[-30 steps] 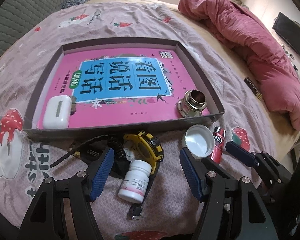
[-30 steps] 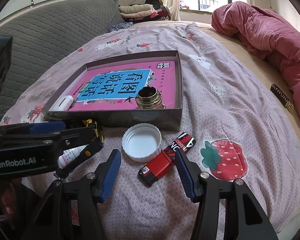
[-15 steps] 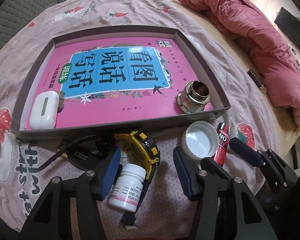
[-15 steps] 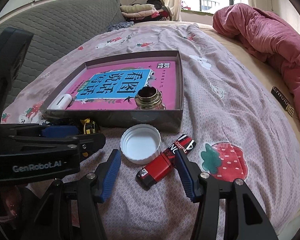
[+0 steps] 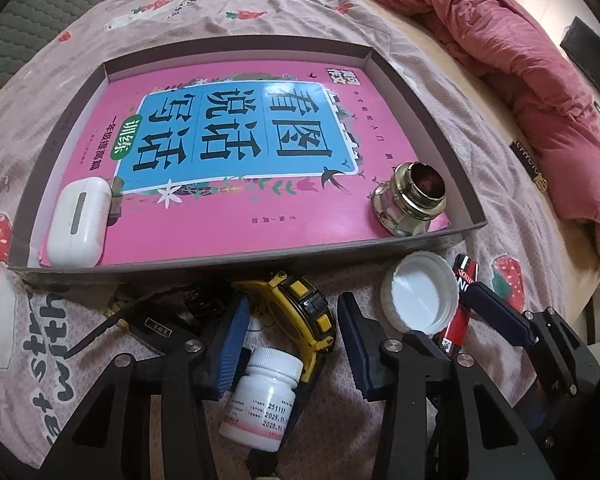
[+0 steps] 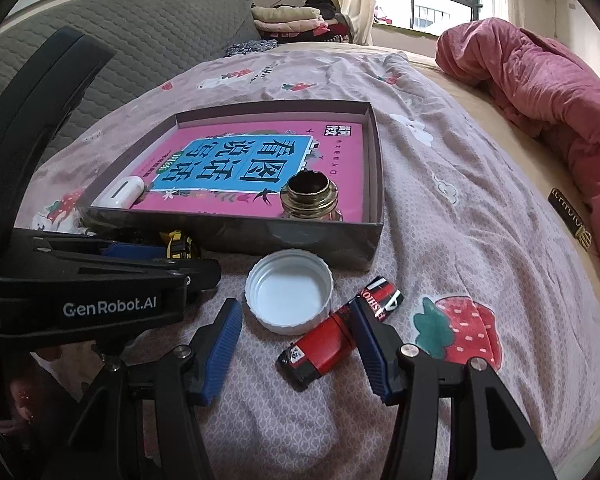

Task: Organize rigid objects
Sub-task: 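Close the left tool on the yellow black-strap watch while the right tool grasps the white bottle cap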

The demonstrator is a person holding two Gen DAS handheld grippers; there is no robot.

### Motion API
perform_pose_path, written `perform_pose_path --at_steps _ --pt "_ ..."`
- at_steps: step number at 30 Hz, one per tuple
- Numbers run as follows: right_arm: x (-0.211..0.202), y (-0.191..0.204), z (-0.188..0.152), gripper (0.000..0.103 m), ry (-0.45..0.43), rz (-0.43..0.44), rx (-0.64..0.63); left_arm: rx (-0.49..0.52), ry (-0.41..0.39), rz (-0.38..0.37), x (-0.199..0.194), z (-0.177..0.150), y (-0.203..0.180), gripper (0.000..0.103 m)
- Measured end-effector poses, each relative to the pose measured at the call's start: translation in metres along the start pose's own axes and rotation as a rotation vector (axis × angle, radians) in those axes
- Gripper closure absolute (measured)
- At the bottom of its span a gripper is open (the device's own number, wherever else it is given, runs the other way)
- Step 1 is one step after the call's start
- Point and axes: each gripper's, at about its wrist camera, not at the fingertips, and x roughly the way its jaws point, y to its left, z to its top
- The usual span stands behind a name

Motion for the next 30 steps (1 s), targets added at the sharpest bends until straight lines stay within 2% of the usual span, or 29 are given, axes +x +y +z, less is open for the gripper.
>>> perform_pose_path --at_steps 14,16,18,25,30 --pt "0.022 0.015 0.005 0.048 0.011 -0.003 -0.133 0.001 0.007 0.003 0.007 0.0 0.003 0.058" --pt "0.025 0.015 0.005 0.048 0.018 0.012 -0.136 0.002 0.008 0.005 0.008 0.001 0.002 0.058" --pt "0.028 0.015 0.005 0.053 0.023 0.032 -0.13 0.002 0.009 0.007 0.008 0.0 0.002 0.058" --pt "0.027 0.009 0.005 0.054 0.005 0.076 -0.101 -0.002 0.02 0.018 0.01 0.003 0.0 0.058" --pt "0.018 0.007 0.006 0.054 -0.029 0.037 -0.116 -0.001 0.041 0.03 0.014 0.005 -0.004 0.058"
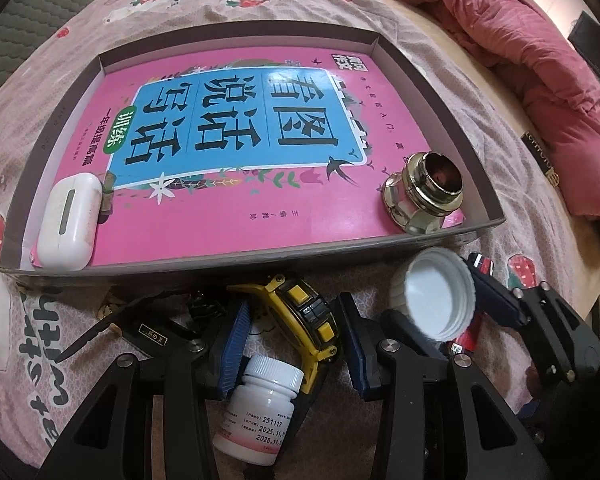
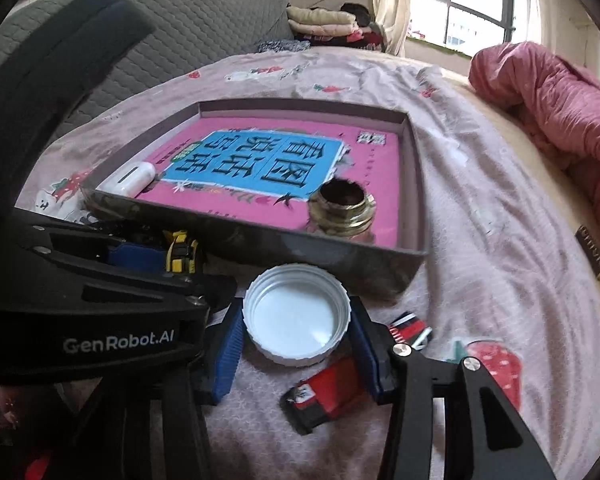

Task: Organize rigid objects
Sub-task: 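Close the left tool on the yellow black-strap watch while the right tool grasps the white bottle cap, then lift the watch with the left tool while the right tool lifts the white cap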

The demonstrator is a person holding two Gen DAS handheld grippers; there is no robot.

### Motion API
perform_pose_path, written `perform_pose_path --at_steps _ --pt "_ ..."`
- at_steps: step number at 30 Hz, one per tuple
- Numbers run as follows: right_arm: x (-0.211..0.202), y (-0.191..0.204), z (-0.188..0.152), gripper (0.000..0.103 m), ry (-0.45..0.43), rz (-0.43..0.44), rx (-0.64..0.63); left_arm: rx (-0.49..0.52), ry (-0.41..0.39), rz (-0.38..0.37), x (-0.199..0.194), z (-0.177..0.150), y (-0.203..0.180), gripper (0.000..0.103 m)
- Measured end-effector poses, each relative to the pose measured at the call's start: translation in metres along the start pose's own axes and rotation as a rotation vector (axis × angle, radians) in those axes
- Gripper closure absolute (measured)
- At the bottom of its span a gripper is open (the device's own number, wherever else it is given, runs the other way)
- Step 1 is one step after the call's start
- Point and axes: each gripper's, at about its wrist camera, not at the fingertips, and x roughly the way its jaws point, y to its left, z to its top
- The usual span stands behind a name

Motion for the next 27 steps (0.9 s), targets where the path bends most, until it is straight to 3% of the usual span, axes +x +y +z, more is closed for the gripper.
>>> perform_pose_path --at_steps 7,11,14,17,27 --pt "-0.012 0.008 -0.001 0.054 -0.046 -0.103 -0.088 -0.019 0.03 0.034 0.003 0.004 -0.001 0.058" --pt "-0.017 0.001 -0.001 0.054 -0.055 -0.13 -0.072 -0.023 0.036 0.076 0.006 0.006 -0.006 0.059" --pt "-0.02 -0.008 0.0 0.054 -0.06 -0.121 -0.04 -0.025 0.036 0.1 0.008 0.007 -0.011 0.067" --pt "-0.022 -0.009 -0.001 0.054 -0.064 -0.121 -0.031 -0.021 0.04 0.107 0.007 0.007 -0.012 0.067" --pt "-0.024 -0.02 -0.001 0.054 -0.065 -0.038 0.06 -0.065 -0.012 0.028 -0.01 -0.004 0.002 0.068"
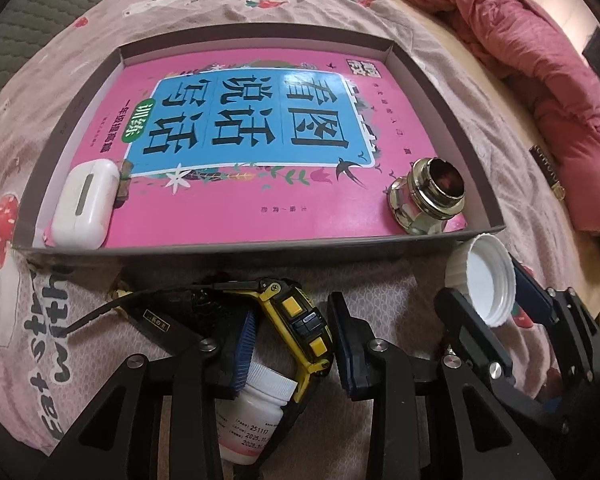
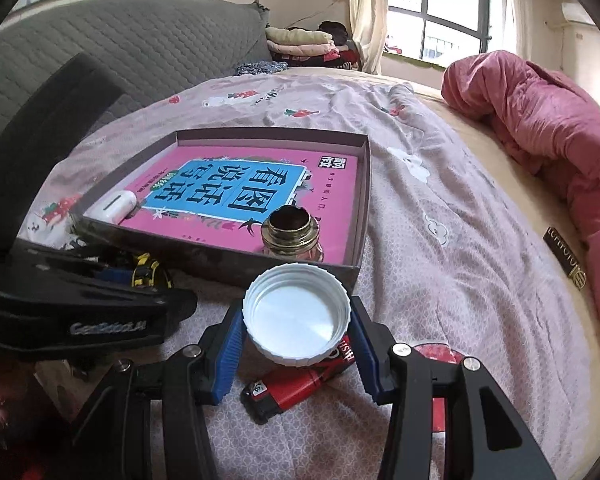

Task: Organize rigid objects
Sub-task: 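Lift the watch with the left tool while the right tool lifts the white cap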

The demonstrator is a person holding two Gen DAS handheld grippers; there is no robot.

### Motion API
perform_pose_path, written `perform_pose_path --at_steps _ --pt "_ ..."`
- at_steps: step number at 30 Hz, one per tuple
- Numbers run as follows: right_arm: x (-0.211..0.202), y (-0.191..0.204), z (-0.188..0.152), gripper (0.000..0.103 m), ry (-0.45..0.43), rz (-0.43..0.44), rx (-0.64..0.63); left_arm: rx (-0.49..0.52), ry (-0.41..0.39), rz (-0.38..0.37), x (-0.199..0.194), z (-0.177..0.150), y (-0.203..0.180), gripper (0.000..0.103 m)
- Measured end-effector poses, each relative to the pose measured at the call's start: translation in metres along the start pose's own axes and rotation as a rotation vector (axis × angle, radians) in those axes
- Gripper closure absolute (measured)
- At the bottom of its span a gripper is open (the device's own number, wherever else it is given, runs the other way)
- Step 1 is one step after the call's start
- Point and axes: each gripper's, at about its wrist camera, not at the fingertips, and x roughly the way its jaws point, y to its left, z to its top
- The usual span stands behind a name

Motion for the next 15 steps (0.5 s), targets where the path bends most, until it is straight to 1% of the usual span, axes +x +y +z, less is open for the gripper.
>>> perform_pose_path --at_steps 4,9,15 --pt "-0.001 0.0 0.0 0.054 -0.004 0.02 0.013 -0.002 -0.028 -0.03 -0.011 -0.006 0.004 0.068" --pt "0.003 -0.001 0.0 0.054 0.006 0.046 0.034 0.018 -0.064 -0.044 -0.024 -0.011 0.003 0.069" --pt "0.001 -0.002 0.0 0.054 -0.001 0.061 0.047 0.006 -0.091 -0.074 -0.038 -0.015 0.018 0.07"
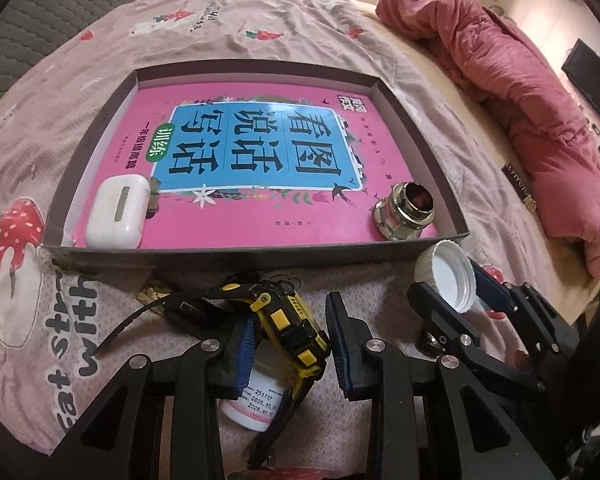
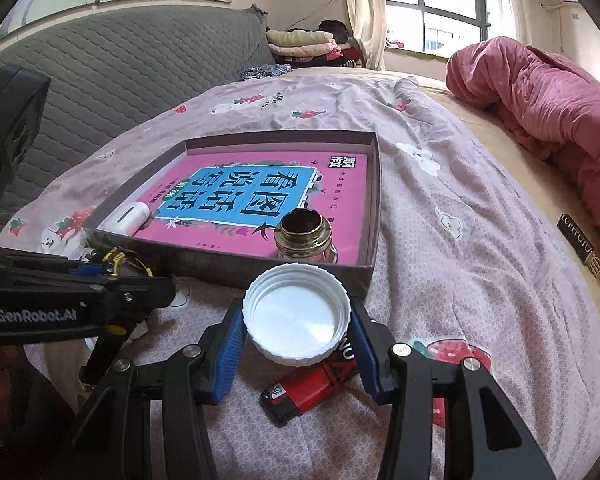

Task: Organize rigid objects
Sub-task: 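Lift the watch with the left tool while the right tool lifts the white cap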

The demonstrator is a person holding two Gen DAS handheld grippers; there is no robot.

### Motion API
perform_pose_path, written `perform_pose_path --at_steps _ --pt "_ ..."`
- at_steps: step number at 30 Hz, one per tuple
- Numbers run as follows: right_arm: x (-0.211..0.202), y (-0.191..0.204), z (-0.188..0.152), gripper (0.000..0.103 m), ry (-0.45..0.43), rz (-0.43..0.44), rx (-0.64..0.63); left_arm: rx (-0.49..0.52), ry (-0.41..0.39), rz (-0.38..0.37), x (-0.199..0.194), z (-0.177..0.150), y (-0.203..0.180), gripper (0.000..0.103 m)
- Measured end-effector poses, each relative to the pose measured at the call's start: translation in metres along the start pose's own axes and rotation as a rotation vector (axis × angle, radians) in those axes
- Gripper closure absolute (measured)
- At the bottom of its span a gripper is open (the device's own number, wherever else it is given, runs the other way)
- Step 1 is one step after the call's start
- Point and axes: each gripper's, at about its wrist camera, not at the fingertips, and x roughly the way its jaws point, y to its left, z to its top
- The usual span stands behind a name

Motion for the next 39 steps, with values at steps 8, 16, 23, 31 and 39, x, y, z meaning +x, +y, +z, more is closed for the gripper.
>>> perform_pose_path --at_steps 8,16,23,31,39 --pt "-0.001 0.0 0.0 0.054 -0.002 0.01 0.005 -0.017 -0.003 -0.044 -0.009 -0.003 0.009 0.076" --pt "-0.002 0.0 0.0 0.053 -0.01 0.012 0.007 -0.122 0.0 -0.109 -0.021 0.003 0.025 0.085" --pt "-0.005 0.002 0.0 0.053 -0.022 0.009 0.0 -0.2 -0.027 -0.143 -0.037 0.009 0.044 0.086" --pt "-0.016 0.011 0.002 0.053 -0.054 0.018 -0.018 -0.216 -0.066 -0.155 -0.058 0.014 0.057 0.086" --pt "-0.021 0.02 0.002 0.053 -0.058 0.02 -0.042 -0.182 -0.087 -0.136 -0.064 0.012 0.057 0.086"
